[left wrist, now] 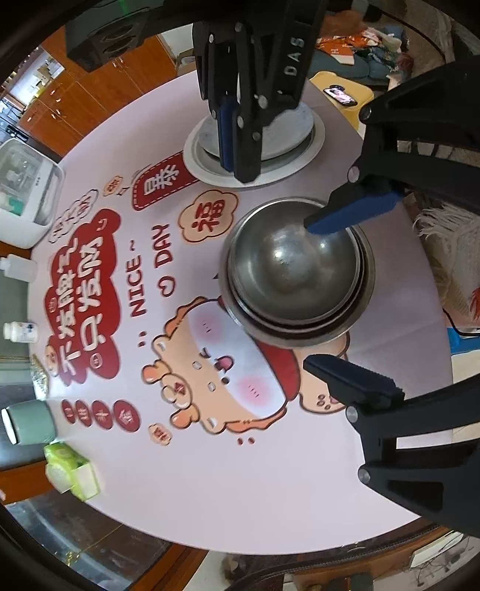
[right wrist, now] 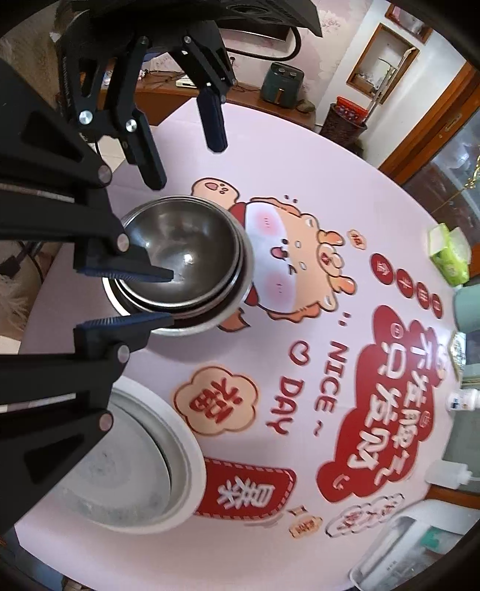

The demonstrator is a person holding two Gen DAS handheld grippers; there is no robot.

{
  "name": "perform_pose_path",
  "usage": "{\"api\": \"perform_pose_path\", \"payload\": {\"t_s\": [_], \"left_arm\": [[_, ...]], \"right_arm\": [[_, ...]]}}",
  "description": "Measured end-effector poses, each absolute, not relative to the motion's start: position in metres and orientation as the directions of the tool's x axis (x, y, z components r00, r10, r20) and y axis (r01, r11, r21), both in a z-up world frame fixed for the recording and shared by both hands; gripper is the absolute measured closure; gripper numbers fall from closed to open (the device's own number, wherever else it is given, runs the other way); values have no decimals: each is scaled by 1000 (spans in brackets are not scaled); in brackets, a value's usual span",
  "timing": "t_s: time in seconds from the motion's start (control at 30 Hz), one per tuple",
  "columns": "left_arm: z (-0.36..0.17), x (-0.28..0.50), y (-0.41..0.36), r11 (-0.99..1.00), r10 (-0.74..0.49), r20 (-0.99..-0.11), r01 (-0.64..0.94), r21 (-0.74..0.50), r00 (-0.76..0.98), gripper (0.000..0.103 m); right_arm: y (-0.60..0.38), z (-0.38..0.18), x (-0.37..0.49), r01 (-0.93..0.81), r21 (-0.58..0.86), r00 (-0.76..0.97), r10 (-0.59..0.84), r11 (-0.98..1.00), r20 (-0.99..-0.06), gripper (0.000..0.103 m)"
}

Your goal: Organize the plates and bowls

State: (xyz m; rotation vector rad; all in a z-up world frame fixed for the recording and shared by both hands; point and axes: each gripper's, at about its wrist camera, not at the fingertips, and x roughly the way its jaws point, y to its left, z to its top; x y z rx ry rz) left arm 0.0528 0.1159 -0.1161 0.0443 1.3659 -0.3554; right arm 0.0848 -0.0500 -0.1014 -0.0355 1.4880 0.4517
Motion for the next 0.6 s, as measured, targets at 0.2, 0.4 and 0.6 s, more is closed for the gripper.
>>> {"api": "perform_pose_path", "payload": {"t_s": [0.2, 0.4, 0.6], "left_arm": [[-101, 51, 125, 953, -212, -954, 263, -154, 210, 35], [-91, 49, 134, 959, -194, -941, 257, -122, 277, 34], [-95, 47, 136, 965, -166, -922, 251, -79, 349, 29]], "right_arm": [[-60, -84, 83, -320, 226, 91, 268, 920, -959, 86], [-65, -73, 73, -340, 254, 160, 322, 905, -933, 67], [-60, -79, 59, -410, 206, 222, 316, 888, -922, 65]]}}
